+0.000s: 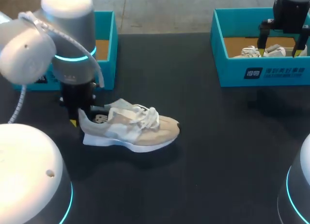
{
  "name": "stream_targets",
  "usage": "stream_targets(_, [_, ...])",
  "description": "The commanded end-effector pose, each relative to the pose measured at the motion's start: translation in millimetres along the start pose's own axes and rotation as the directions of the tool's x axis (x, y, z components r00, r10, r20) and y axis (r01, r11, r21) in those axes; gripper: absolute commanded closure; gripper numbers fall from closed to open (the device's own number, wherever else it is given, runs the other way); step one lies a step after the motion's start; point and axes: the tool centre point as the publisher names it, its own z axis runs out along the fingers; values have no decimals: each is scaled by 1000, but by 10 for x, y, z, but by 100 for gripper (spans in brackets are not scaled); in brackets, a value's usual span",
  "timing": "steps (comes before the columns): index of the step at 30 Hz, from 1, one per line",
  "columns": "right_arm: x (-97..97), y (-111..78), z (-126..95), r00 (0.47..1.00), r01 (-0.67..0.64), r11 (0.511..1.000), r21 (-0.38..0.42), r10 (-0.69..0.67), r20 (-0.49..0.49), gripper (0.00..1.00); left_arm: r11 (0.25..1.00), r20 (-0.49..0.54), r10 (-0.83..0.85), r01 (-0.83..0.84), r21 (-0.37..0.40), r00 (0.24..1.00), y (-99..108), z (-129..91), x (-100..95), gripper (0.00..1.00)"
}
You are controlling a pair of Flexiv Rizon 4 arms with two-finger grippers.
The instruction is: Take the shoe out of the shoebox, open the shoe tongue, remove and reinsert the insole, then place the shoe into the shoebox
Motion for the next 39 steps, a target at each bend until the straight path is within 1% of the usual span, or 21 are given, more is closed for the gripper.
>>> stream_targets(1, [-7, -7, 6, 1000, 0, 1000, -2, 0, -2, 0, 1000, 19, 14, -14, 1, 1000, 32, 130, 214, 100])
stream_targets(9, [-7, -7, 6, 1000, 0, 1000, -2, 0, -2, 0, 1000, 36, 19, -19, 12, 999, 36, 335, 554, 100])
stream_targets(10, [-7, -7, 6, 1000, 0, 1000, -2, 0, -2, 0, 1000, 41, 8, -9, 26, 999, 31, 354, 583, 100])
stream_targets(12, [-7, -7, 6, 1000, 0, 1000, -2, 0, -2, 0, 1000, 35, 5, -6, 20, 999, 25, 389, 629, 100])
stream_targets(16, [-7, -7, 6, 1000, 0, 1000, -2, 0, -2, 0, 999, 47, -11, 10, 36, 999, 15, 452, 711, 100])
stream_targets(23, [-7, -7, 6, 1000, 0, 1000, -2, 0, -2, 0, 998, 67, -48, 45, 44, 997, -5, 531, 815, 100])
stream_targets(32, [-7, -7, 6, 1000, 0, 1000, -2, 0, -2, 0, 997, 60, -74, 73, 26, 995, -74, 617, 893, 100])
stream_targets(39, [-7, -7, 6, 1000, 0, 1000, -2, 0, -2, 0, 998, 45, -62, 60, 27, 997, -105, 664, 953, 100])
